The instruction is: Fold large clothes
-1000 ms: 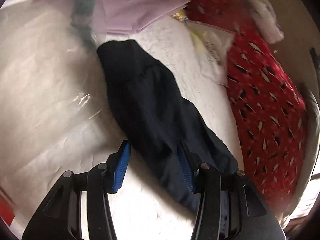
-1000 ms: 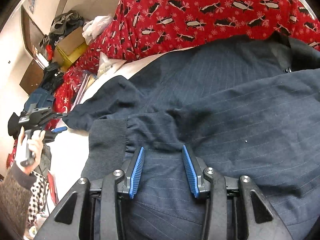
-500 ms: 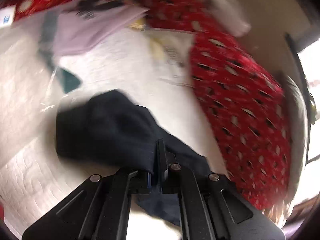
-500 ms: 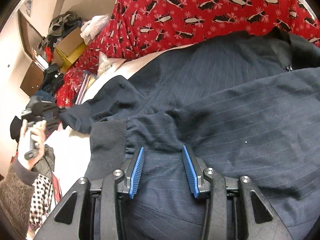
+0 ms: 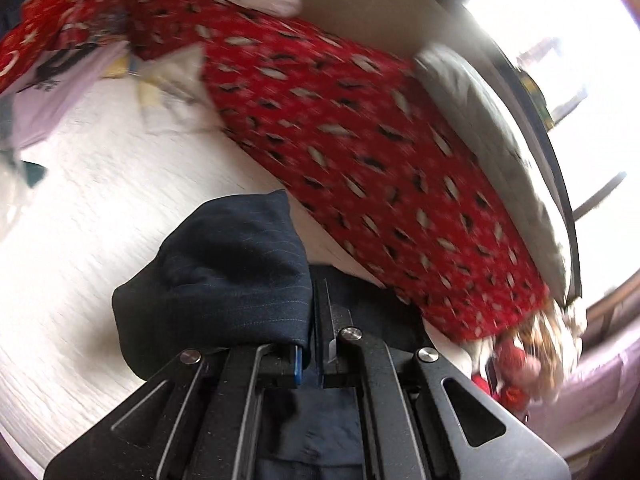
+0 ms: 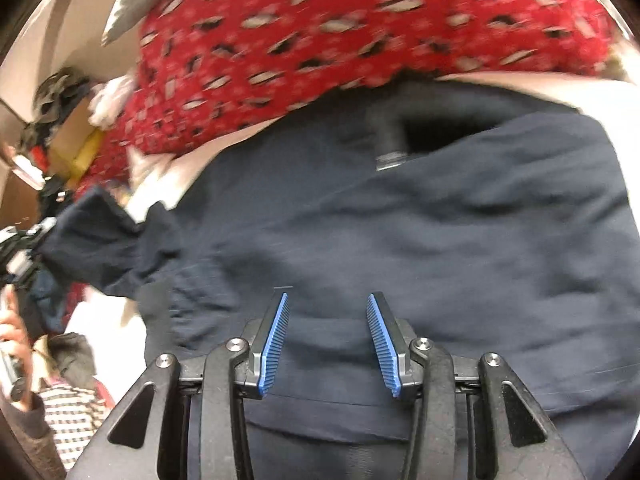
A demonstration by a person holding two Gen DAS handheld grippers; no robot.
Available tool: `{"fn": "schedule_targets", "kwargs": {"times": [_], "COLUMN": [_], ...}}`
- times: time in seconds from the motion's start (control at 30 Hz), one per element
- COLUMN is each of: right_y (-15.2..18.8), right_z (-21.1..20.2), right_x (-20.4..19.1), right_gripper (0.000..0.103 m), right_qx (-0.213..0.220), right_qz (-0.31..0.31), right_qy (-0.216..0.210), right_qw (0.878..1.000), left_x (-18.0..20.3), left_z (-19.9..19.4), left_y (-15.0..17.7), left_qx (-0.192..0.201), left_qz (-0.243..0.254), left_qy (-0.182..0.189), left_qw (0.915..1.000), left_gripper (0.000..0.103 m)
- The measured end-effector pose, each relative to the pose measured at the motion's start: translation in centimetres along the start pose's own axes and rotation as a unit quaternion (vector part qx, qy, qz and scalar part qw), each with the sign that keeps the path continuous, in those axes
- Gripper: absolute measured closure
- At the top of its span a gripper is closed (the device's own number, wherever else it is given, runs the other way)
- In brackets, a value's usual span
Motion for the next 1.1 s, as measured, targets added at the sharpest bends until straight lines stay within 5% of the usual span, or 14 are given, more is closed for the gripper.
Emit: {"fn": "schedule_targets", "kwargs": {"times": [0.2, 0.3, 0.47, 0.77, 0.87, 0.97, 1.1], "right_y": [0.2, 1.9, 2.3, 2.4, 2.6, 2.4, 1.3], "right_z": [-2.9, -1.4, -1.4, -1.4, -1.4, -1.5, -3.9], "right_x": [7.6, 10.4, 10.2, 9.7, 9.6, 9.2, 6.4], "right_gripper": [0.049, 0.051, 0.049, 0.046, 0.046, 0.046, 0.045], "right_qx": [0.036, 0.008, 0.049, 0.061, 0.057, 0.046, 0.086], "right_qz": [0.023, 0.057, 0.026, -0.006, -0.016, -0.021, -0.035], "right_qy": [0.077, 0.049, 0.035, 0.038, 0.048, 0.068, 0.046], "right_qw": [0.996, 0.997, 0.998, 0.997, 0.997, 0.996, 0.995], "left_x": [7.0, 9.7, 12.7, 10.6, 10.2, 10.4, 8.2], "left_z": [2.2, 3.8, 8.4, 19.5, 18.8, 15.3, 8.7], "left_y": [4.4, 6.6, 11.3, 20.2, 20.4, 20.2, 17.6], "left_qx": [-0.029, -0.048, -0.107, -0.209, -0.219, -0.244, -0.199], "left_qz": [0.052, 0.071, 0.095, 0.145, 0.137, 0.117, 0.109], "left_qy": [0.014, 0.02, 0.011, -0.107, -0.078, -0.006, 0.049], "left_qw": [0.9982, 0.9961, 0.9896, 0.9613, 0.9628, 0.9627, 0.9726], "left_gripper": [0.101, 0.101, 0.101, 0.099, 0.095, 0.09, 0.074]}}
Point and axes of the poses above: each gripper's, at about its wrist camera, not at the fingertips, and z roughly the way its jaws point, x to its right, y to its underside, the point moved 9 cm from there along z, roughly the way its jaws point, and after that the axes turned 8 degrees about -x, right-handed, at the moved point
